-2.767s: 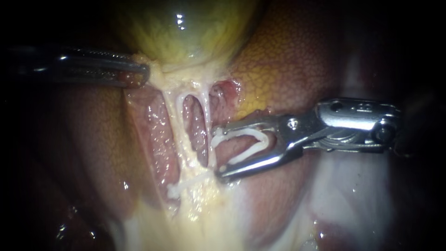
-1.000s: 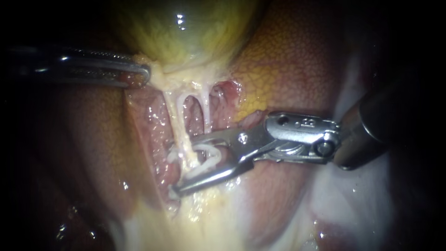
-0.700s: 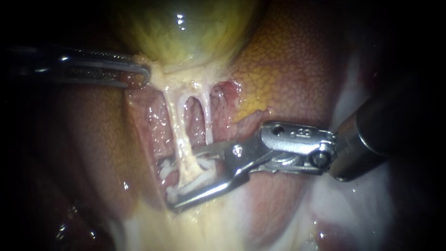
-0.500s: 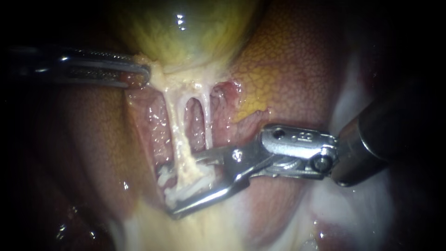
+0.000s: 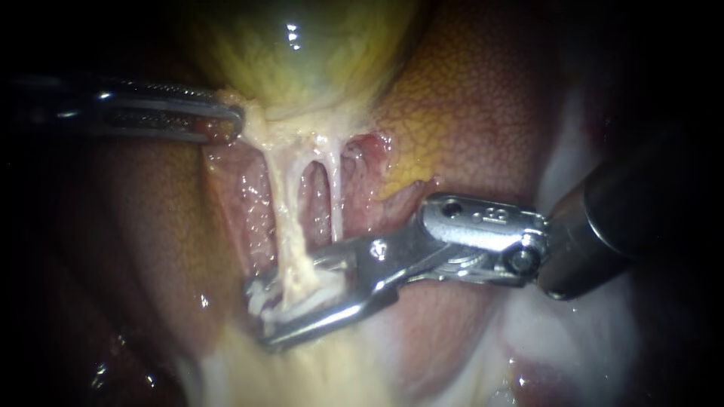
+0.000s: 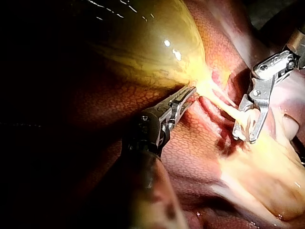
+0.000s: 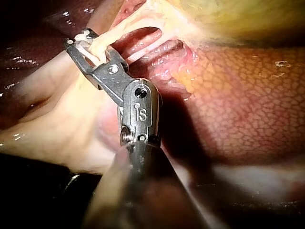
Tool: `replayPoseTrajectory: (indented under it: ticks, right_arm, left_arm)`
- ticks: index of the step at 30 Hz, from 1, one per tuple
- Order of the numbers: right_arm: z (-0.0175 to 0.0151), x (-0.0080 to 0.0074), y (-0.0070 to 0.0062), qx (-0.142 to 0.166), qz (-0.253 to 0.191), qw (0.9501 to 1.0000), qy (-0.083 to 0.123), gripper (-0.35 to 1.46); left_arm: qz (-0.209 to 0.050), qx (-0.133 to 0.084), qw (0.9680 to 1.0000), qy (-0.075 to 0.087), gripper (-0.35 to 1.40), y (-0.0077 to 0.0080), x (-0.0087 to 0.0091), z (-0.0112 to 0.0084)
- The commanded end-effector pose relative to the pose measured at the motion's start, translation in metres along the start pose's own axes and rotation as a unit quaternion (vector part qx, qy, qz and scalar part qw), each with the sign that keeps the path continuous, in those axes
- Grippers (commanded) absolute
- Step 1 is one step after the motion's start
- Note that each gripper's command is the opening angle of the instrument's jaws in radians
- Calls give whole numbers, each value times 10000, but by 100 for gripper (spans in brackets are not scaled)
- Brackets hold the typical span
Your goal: Clipping second clip left tube
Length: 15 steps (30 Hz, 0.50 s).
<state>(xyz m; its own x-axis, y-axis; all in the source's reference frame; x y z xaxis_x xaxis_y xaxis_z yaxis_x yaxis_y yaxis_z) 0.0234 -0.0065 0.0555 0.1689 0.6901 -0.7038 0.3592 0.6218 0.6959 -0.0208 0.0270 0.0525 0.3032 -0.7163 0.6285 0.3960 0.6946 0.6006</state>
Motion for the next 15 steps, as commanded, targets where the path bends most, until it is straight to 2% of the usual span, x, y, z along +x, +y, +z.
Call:
replayPoseTrajectory:
  ticks: [1,4,8,9,12,15]
  right_arm:
    - [0,0,1,-10,-10,10000,56,-1]
    - [0,4,2,-35,85,9999,131,-7]
    - [-1,6,2,-99,416,9990,160,-35]
    - [-1,6,3,-134,594,9980,176,-35]
    - [-1,5,3,-170,770,9967,193,-35]
    - [0,4,2,-163,796,9965,190,-35]
  left_arm:
    - [0,1,10000,0,-35,0,0,0]
    - [0,1,10000,0,-35,0,0,0]
    - [0,1,10000,0,-35,0,0,0]
    - [0,1,10000,0,-35,0,0,0]
    - [0,1,10000,0,-35,0,0,0]
    - [-1,1,10000,0,-35,0,0,0]
